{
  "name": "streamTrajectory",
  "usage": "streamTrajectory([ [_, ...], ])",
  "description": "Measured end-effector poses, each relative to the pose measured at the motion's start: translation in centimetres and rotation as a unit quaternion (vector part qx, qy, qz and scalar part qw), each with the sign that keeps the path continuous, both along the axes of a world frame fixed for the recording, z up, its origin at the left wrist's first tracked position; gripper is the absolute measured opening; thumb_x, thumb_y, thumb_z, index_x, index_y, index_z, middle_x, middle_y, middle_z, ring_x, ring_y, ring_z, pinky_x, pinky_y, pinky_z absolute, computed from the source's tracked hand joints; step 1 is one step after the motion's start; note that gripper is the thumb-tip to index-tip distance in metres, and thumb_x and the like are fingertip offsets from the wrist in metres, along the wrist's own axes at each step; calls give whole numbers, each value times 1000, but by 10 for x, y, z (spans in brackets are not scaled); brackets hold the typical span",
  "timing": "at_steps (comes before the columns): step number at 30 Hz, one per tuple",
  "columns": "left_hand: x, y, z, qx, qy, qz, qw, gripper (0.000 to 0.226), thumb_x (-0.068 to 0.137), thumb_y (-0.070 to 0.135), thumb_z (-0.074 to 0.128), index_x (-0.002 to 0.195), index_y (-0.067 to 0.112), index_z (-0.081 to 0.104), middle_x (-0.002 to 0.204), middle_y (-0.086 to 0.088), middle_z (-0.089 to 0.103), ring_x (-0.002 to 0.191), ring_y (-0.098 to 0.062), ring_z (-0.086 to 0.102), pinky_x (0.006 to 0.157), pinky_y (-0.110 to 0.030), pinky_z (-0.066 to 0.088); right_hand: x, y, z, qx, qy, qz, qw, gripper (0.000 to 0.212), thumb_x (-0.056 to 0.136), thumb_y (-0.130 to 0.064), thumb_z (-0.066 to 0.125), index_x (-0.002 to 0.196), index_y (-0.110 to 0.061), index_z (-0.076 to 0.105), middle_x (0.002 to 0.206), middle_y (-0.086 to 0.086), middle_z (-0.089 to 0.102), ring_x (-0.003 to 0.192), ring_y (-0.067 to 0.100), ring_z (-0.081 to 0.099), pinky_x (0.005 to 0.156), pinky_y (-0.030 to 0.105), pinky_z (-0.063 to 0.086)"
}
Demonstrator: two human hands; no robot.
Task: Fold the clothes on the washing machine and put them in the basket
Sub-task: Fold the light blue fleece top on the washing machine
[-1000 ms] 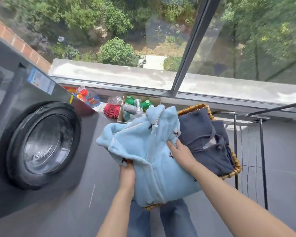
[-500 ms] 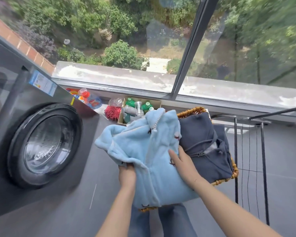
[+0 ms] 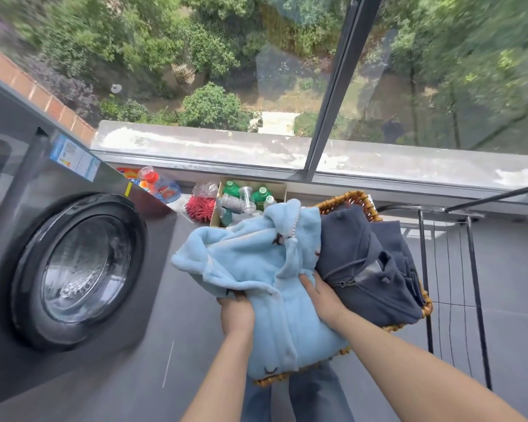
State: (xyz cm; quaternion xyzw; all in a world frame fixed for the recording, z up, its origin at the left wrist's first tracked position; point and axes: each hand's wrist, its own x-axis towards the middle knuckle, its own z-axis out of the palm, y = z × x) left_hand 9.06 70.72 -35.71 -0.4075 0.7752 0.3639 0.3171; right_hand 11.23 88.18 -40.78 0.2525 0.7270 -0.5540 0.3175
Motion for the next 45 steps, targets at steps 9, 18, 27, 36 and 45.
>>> streamTrajectory([
  [9,-5,-53,21,74,-48,-113,990,42,95,32,50,133,14,45,106,-12,63,94,-28,62,80,-34,48,23,-4,36,144,80,31,986,37,96,-59,36,122,-35,48,118,-10,62,110,16,59,89,39,49],
  [18,-43,-108,50,262,221,7,939,51,96,33,53,141,34,29,129,23,46,120,3,44,98,-18,33,-64,15,92,178,346,12,921,62,88,-25,70,143,-19,41,148,-6,37,139,8,30,115,30,27],
  [27,-70,-90,-11,28,274,-224,935,58,69,65,71,113,35,46,156,15,16,147,-6,-4,114,-37,-12,-111,21,65,97,194,161,963,69,80,-49,72,141,-33,42,132,-13,49,123,5,43,96,22,34],
  [36,-70,-74,-3,158,266,-135,941,66,54,63,70,110,32,52,111,10,60,102,-8,58,84,-26,46,-124,26,55,69,216,226,947,48,75,-44,76,105,-8,68,115,5,62,104,15,55,88,26,42],
  [45,-66,-48,-15,189,187,-43,963,55,64,64,71,103,29,57,107,5,66,101,-11,62,87,-31,49,-143,30,50,68,82,216,971,33,73,-42,60,94,-16,66,99,5,68,97,20,62,89,39,49],
])
